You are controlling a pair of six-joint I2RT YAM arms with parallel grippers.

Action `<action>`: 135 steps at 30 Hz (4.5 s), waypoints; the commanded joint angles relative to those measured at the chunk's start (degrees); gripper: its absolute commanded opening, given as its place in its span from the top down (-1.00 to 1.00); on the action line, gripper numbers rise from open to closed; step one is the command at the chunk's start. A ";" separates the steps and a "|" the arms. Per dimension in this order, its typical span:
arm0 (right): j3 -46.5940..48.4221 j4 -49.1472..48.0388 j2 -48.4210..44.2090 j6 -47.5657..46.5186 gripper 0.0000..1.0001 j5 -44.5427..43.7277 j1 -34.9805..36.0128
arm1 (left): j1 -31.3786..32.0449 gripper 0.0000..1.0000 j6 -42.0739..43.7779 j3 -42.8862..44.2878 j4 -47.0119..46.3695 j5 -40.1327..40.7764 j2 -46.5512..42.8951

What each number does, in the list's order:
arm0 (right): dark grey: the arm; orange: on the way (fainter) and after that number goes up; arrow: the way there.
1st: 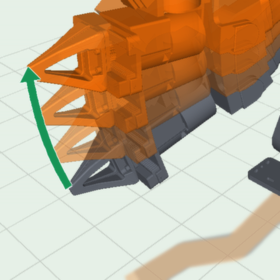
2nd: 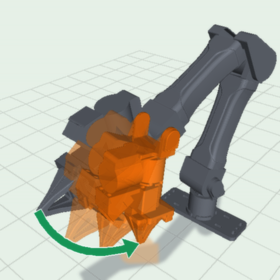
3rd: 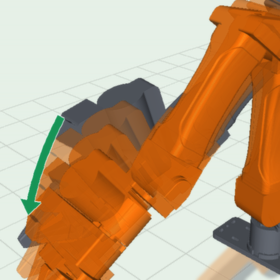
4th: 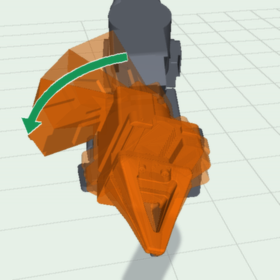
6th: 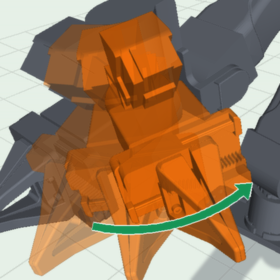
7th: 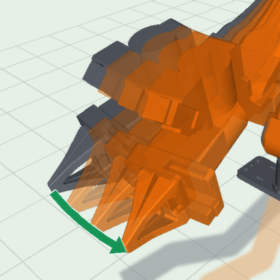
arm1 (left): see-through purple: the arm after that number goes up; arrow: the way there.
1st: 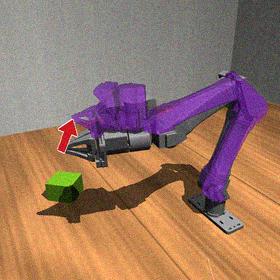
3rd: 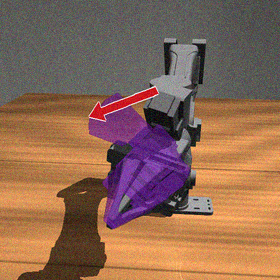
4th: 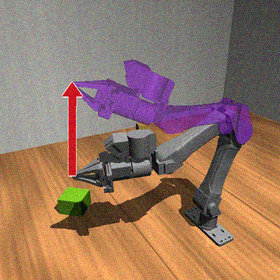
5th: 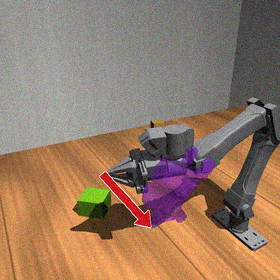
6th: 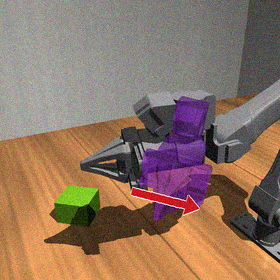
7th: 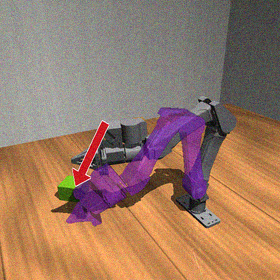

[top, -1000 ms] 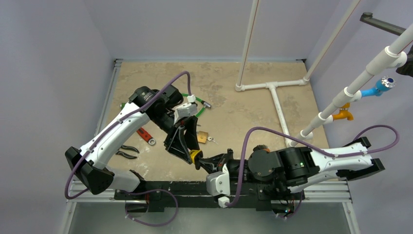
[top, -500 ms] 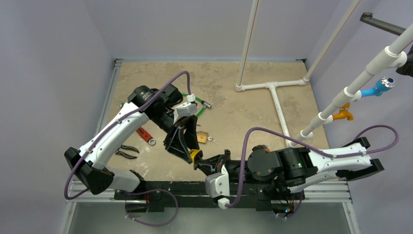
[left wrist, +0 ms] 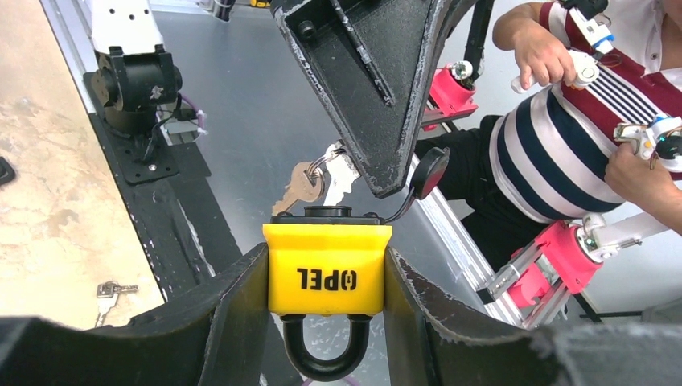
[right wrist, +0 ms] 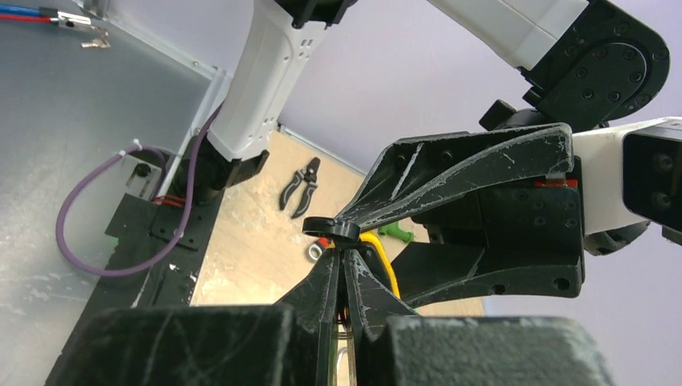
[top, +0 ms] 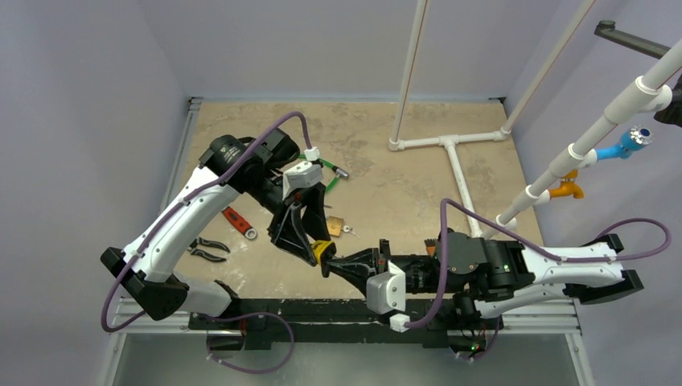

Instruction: Unlock with the key

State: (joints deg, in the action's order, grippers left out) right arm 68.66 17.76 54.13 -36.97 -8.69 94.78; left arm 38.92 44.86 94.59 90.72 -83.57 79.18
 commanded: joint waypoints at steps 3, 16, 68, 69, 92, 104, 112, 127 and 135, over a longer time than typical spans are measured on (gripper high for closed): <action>-3.77 -6.49 -0.54 0.82 1.00 4.75 -1.49 | 2.13 1.00 -1.09 3.03 11.94 -13.10 -0.58; -4.93 -9.98 -0.24 1.74 0.95 8.52 -4.75 | 2.13 1.00 -0.92 4.77 11.94 -13.69 -0.69; -13.27 -28.78 -0.88 5.86 1.00 12.19 -9.16 | -0.58 1.00 -4.60 17.24 9.05 -16.71 0.31; -13.18 -29.31 -0.42 5.86 1.00 12.51 -9.13 | -0.59 1.00 -4.39 17.33 9.12 -16.71 0.46; -19.67 -45.80 0.38 7.85 0.77 9.04 -9.36 | -3.40 1.00 -0.83 19.12 11.50 -16.80 -0.65; -20.14 -46.96 0.06 12.01 0.29 8.89 -9.52 | -4.54 1.00 -0.13 19.32 11.66 -16.77 -2.14; -18.07 -43.47 -0.52 11.69 0.22 8.95 -9.53 | -5.75 1.00 0.18 19.34 11.58 -16.80 -2.43; -10.79 -37.00 -0.88 8.10 -0.32 7.29 -9.50 | -8.81 1.00 2.58 17.03 11.67 -16.79 -0.84; -6.09 -32.63 -1.21 7.29 -0.97 6.54 -9.53 | -9.30 1.00 3.03 16.75 11.76 -16.76 -1.02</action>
State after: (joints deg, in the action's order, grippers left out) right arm 58.30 -17.19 53.30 -28.95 -0.21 85.43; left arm 30.30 46.13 110.98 91.35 -85.12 78.85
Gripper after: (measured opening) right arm 0.925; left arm 0.467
